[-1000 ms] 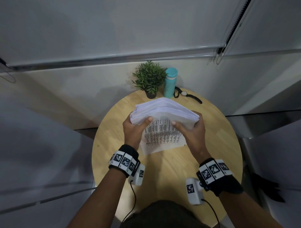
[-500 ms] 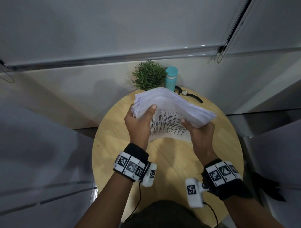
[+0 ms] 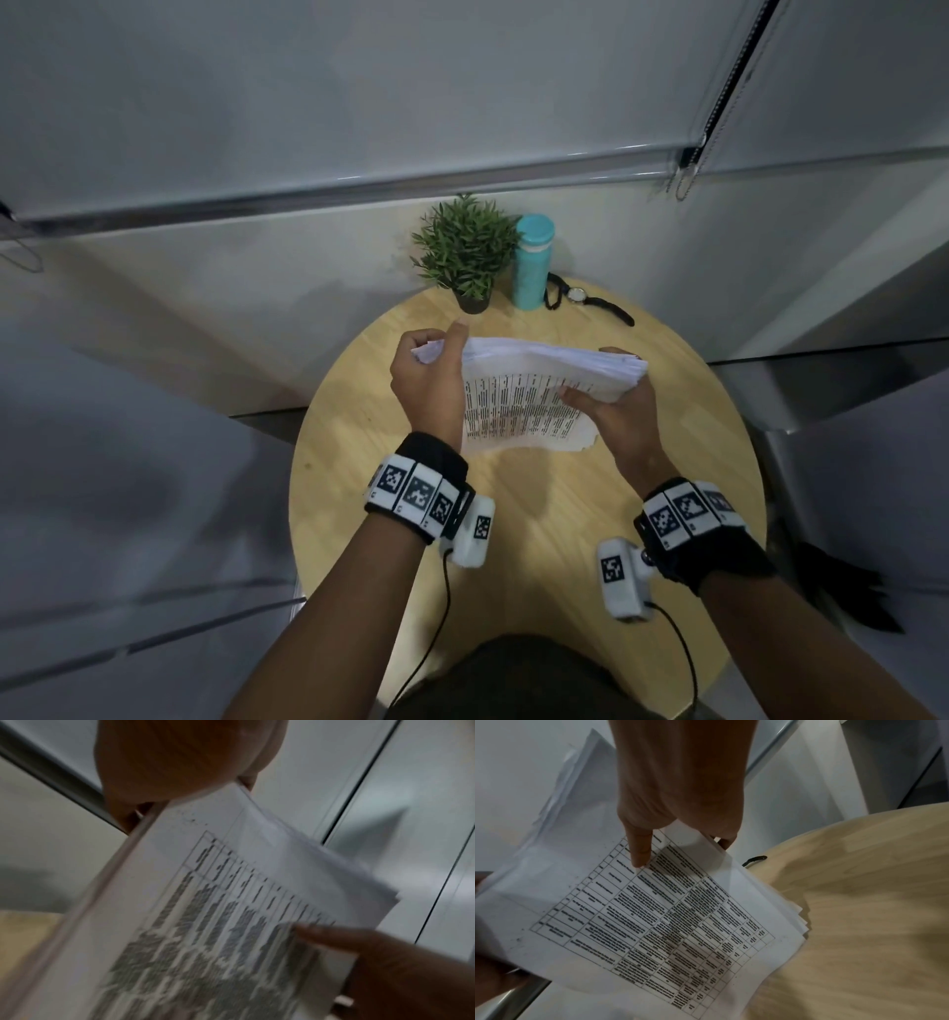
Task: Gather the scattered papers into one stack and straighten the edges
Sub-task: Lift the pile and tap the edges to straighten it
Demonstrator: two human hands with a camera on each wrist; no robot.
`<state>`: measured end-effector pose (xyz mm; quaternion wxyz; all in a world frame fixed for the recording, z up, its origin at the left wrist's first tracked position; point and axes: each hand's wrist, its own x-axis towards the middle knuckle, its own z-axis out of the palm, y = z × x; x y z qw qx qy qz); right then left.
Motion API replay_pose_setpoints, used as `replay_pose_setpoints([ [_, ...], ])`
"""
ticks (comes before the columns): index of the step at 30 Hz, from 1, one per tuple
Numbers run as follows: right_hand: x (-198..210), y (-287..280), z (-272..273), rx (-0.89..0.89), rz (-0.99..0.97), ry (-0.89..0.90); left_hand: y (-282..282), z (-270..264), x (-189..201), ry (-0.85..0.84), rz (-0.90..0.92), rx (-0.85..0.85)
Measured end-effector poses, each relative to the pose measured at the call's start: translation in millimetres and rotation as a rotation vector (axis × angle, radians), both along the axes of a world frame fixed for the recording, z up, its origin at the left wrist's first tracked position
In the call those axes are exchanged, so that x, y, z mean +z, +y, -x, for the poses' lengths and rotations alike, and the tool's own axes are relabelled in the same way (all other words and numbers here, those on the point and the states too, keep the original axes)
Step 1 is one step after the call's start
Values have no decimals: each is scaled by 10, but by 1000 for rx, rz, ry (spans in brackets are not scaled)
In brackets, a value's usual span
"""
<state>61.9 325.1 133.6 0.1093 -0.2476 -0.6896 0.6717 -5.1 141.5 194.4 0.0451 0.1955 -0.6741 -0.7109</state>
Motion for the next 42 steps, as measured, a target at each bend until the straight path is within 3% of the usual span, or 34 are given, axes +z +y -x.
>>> replay_pose_setpoints([
  [4, -23, 13, 59, 49, 58, -41, -36, 86, -49, 40, 18, 11],
  [6, -58, 13, 95, 58, 40, -101, -88, 83, -113, 102, -52, -77],
  [8, -60, 11, 115, 23, -34, -115, -149, 73, -98, 191, 36, -185],
  [11, 0, 8, 152, -35, -188, -59, -236, 138, 89, 298, 366, -361],
  [15, 193, 25, 224, 76, -552, 53, -262, 290, 448, 431, 1095, -632],
  [17, 274, 22, 275, 191, -820, 117, -186, 365, 482, 477, 1201, -791],
  [20, 426, -23, 288, 309, -1052, 138, -143, 428, 429, 476, 1054, -1000],
  [22, 550, -26, 246, 337, -1073, 174, -176, 413, 372, 494, 918, -1033],
  [24, 627, 81, 194, 299, -973, 163, -240, 383, 333, 499, 764, -967],
  [29, 654, 674, 24, -12, -596, -83, -627, 437, 290, 237, 386, -630],
  [32, 526, 783, -43, 129, 17, 77, -795, 464, 254, 178, 174, -528],
  [33, 521, 758, -56, 140, 121, 115, -787, 442, 268, 188, 129, -541],
  [38, 595, 689, -33, 71, 90, 245, -620, 366, 285, 245, 49, -537],
  [42, 497, 591, -72, -20, 65, 294, -444, 243, 123, 248, -89, -392],
])
